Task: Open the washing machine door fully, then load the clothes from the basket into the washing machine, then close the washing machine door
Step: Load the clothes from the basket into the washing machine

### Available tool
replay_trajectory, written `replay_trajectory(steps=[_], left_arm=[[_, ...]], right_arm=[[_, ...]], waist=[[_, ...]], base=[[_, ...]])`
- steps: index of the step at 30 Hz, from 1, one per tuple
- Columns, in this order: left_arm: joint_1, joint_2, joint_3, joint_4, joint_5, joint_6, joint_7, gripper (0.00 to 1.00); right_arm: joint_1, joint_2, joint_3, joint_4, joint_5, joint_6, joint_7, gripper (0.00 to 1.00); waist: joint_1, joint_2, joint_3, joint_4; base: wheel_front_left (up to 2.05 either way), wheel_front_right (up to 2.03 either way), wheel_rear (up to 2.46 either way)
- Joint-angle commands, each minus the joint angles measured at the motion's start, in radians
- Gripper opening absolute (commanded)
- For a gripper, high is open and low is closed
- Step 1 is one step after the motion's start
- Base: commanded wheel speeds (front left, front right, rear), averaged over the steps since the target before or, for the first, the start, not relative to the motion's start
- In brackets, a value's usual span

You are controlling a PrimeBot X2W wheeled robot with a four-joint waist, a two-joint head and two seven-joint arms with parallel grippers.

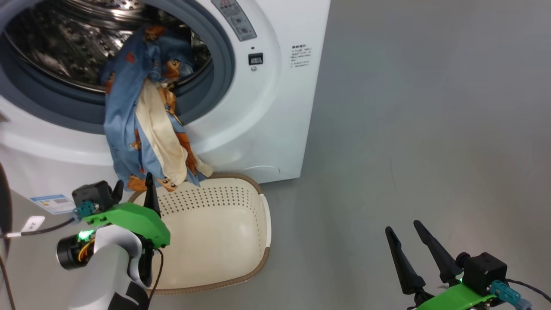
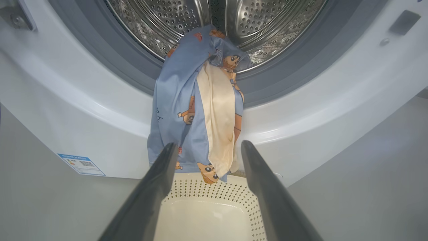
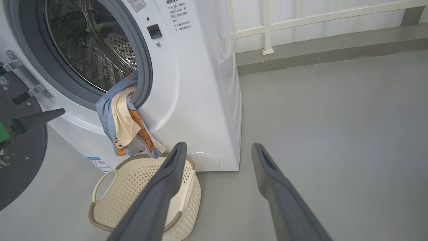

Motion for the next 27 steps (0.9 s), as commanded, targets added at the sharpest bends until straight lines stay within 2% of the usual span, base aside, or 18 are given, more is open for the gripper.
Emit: replay_trajectory(steps=[1,4,9,15,27], left_arm=[[-0.041,0.028,0.028,0.021,-0.025,-0.012,-0.006,1.0],[-0.085,0.028,0.038,0.109,-0.057,-0.016,-0.006,1.0],[-0.155,0.033,0.043,0.185,-0.048,-0.019,-0.006,1.0],[-0.215,0.035,0.05,0.2,-0.038,-0.026,-0.006,1.0],[-0.315,0.06,0.07,0.218,-0.003,0.004,-0.006,1.0]], right_arm=[[-0.027,-0.013,0.026,-0.02,-0.007,0.002,-0.005,1.0],[-0.033,-0.017,0.032,-0.016,-0.006,0.002,-0.005,1.0],[-0.046,-0.034,0.052,-0.014,-0.007,0.002,-0.005,1.0],[-0.061,-0.055,0.062,-0.021,-0.007,0.002,-0.005,1.0],[-0.081,-0.067,0.05,-0.046,-0.01,0.002,-0.005,1.0]], waist=[[0.0,-0.0001,0.013,-0.009],[0.0,-0.0001,0.017,-0.016],[0.0,-0.0001,0.033,-0.033],[0.0,-0.0001,0.079,-0.052],[0.0,-0.0001,0.194,-0.066]], base=[[0.0,0.0,0.0],[0.0,0.0,0.0],[0.0,0.0,0.0],[0.0,0.0,0.0],[0.0,0.0,0.0]])
